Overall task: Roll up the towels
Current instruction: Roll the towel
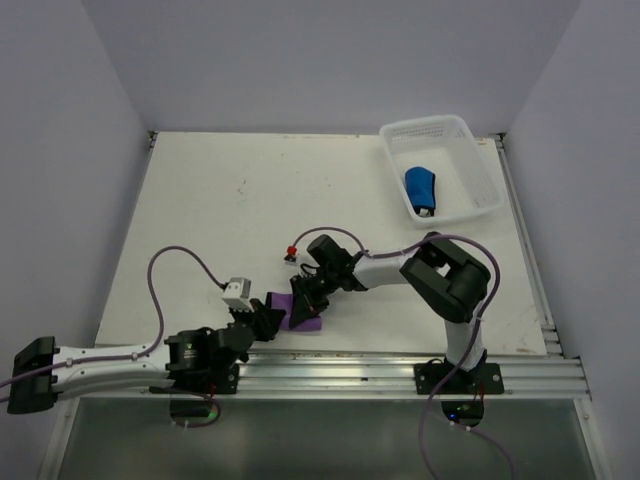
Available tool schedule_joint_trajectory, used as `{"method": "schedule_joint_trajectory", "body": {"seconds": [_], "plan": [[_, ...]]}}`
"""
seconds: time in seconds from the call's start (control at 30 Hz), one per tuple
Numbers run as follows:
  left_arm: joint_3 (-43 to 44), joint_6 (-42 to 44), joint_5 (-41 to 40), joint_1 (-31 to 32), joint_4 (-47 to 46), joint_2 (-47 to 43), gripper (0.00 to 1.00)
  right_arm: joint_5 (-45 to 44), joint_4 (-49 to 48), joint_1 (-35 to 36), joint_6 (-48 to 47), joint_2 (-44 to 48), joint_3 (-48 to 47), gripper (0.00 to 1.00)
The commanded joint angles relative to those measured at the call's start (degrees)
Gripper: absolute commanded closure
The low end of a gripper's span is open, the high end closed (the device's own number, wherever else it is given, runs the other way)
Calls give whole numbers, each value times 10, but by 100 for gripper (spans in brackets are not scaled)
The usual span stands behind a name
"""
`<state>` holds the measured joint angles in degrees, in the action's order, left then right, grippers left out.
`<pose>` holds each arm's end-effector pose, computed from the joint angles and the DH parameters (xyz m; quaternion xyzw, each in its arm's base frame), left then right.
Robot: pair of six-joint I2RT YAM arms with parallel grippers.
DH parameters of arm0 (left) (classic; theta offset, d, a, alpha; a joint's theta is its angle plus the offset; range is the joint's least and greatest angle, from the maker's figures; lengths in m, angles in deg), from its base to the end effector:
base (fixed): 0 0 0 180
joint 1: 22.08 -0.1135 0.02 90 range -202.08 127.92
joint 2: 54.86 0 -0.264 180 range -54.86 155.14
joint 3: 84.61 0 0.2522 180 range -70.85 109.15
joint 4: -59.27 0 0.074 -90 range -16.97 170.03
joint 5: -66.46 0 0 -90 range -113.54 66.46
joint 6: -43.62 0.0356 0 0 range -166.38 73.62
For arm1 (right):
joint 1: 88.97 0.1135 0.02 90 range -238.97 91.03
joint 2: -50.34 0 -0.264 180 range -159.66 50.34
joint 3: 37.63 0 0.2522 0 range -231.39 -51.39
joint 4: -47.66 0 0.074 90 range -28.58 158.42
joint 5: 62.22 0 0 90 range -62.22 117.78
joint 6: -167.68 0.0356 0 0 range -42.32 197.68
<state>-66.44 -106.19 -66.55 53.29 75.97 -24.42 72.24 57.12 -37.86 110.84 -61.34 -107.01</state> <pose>0.0554 -0.1161 0.1452 -0.0759 0.8193 -0.3163 0.4721 0.2101 0.3002 0.1110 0.2588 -0.8446 -0.4685 0.0150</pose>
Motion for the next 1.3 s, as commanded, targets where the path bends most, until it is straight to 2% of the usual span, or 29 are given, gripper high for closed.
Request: {"method": "schedule_joint_trajectory", "body": {"seconds": [0.0, 0.33, 0.53, 0.83, 1.0, 1.23, 1.27], "plan": [[26, 30, -12, 12, 1, -11, 77, -24, 91, 1, 29, -11, -15, 100], [68, 73, -8, 19, 11, -21, 78, -30, 140, -1, 50, -55, -63, 100], [18, 38, 20, 21, -40, 0, 79, -31, 163, -2, 62, -57, -79, 100], [-33, 10, -24, 24, -11, -23, 81, -20, 175, -3, 66, -61, -87, 100], [-57, -47, -40, 24, -20, 26, 82, -17, 176, -3, 69, -61, -88, 100], [-29, -165, -47, 24, -2, 153, 90, -25, 203, -6, 61, -50, -98, 100], [-25, -172, -47, 24, -1, 182, 90, -25, 205, -5, 61, -49, -101, 96]]}}
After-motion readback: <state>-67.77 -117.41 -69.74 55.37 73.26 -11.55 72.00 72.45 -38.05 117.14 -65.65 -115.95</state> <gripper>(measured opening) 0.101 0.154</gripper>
